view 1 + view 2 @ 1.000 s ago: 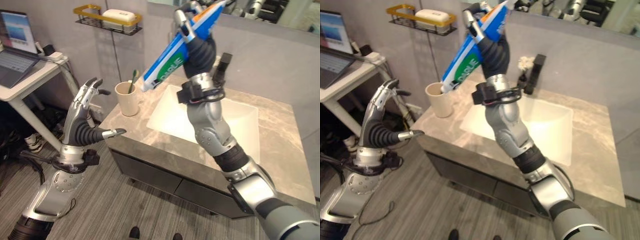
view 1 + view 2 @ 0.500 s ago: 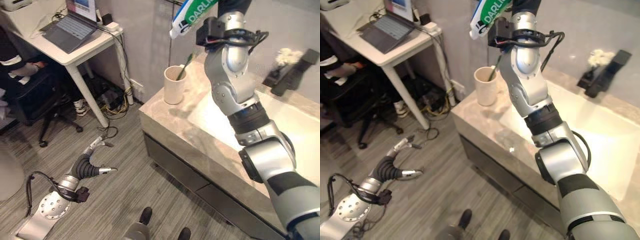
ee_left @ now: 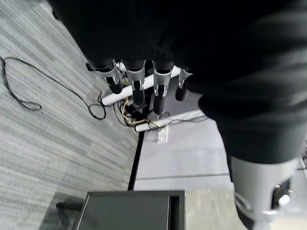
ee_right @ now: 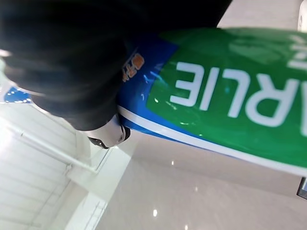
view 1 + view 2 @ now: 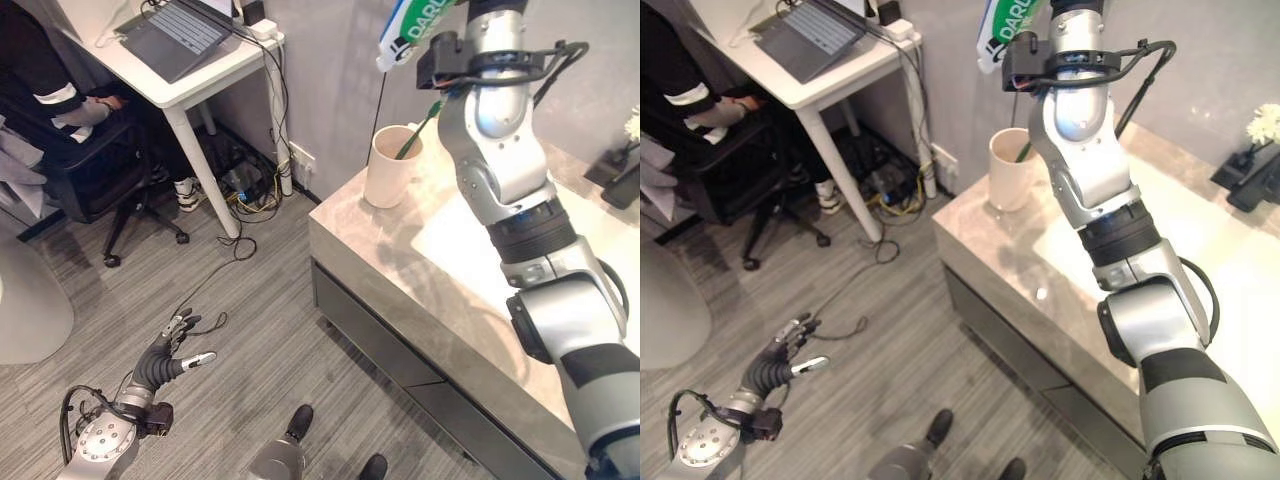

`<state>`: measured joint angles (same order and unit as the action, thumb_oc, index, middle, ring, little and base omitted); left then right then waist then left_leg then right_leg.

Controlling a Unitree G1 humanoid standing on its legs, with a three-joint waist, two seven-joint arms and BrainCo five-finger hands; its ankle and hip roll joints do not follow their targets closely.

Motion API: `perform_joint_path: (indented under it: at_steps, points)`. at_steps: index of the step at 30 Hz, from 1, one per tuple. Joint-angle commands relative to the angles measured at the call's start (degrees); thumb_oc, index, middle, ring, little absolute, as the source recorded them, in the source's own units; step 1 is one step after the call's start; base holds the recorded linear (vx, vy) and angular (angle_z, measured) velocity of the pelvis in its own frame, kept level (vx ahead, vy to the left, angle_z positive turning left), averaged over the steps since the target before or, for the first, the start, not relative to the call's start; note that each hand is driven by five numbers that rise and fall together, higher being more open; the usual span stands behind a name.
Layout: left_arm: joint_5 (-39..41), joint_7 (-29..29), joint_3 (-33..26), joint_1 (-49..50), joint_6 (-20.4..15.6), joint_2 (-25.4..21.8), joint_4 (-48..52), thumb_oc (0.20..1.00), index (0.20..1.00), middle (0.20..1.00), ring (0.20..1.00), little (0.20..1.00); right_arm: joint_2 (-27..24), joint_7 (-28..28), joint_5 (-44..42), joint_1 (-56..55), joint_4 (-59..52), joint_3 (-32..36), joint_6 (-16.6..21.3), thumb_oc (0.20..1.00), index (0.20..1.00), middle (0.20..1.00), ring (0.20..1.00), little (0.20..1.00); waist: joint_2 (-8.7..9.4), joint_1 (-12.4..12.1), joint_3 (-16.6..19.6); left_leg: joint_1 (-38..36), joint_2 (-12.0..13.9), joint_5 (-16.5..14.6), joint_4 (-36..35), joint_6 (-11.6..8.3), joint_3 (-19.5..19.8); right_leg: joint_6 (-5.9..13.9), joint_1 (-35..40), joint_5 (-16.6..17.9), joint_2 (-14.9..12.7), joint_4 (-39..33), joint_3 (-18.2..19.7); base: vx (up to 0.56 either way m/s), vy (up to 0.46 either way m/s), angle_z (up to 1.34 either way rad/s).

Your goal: Put brush and paste in cup on sink, flatten towel.

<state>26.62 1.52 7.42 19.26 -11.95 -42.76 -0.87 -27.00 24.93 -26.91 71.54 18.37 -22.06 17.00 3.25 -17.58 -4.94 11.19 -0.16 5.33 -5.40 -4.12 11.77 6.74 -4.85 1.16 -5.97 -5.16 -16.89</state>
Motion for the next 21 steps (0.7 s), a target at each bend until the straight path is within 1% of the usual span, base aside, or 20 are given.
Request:
perform_joint_path:
  at_steps: [1,4,7,21]
  points:
    - [-0.11,-0.01,-2.0,1.32,-1.75,-2.3,3.32,1.0,1.0,1.0,1.0,1.0,-1.26,-0.4,2.04,2.44,-2.72,-1.44,0.73,0.2,0.2,0.2,0.2,0.2,2.01,0.54,2.38,-1.23,-1.39,-0.77,0.4,1.3,-2.0,1.6,1.68,2.28,-3.15,0.16,3.89,0.0,0.022,-0.14]
    - [-0.68,0.12,-1.36,1.19,-1.52,-1.44,2.72,1.0,1.0,1.0,1.0,1.0,0.58,-0.59,1.88,1.54,-0.9,-1.59,0.34,0.2,0.2,0.2,0.2,0.2,1.85,0.54,2.07,-1.21,-1.2,-0.86,0.4,1.4,-2.69,1.64,1.33,2.31,-3.09,0.16,4.58,-0.01,0.018,-0.14]
    - [-0.63,-0.02,-1.12,1.2,-1.54,-1.33,2.78,1.0,1.0,1.0,1.0,1.0,0.91,-0.78,1.5,1.65,0.32,-1.83,0.07,0.2,0.2,0.2,0.2,0.2,1.85,0.51,1.85,-1.0,-1.2,-0.81,0.4,1.34,-2.8,1.68,1.12,2.33,-3.05,0.16,4.55,-0.01,0.01,-0.06]
    - [-0.27,0.04,-0.28,1.21,-1.62,-1.31,2.38,1.0,1.0,1.0,1.0,1.0,-0.24,-0.13,1.3,0.86,4.07,-1.1,-0.57,0.2,0.2,0.2,0.2,0.2,2.21,0.36,0.38,0.5,-1.33,-0.37,0.4,1.28,-2.38,1.85,-0.2,2.62,-3.03,0.16,4.35,0.0,0.0,0.0]
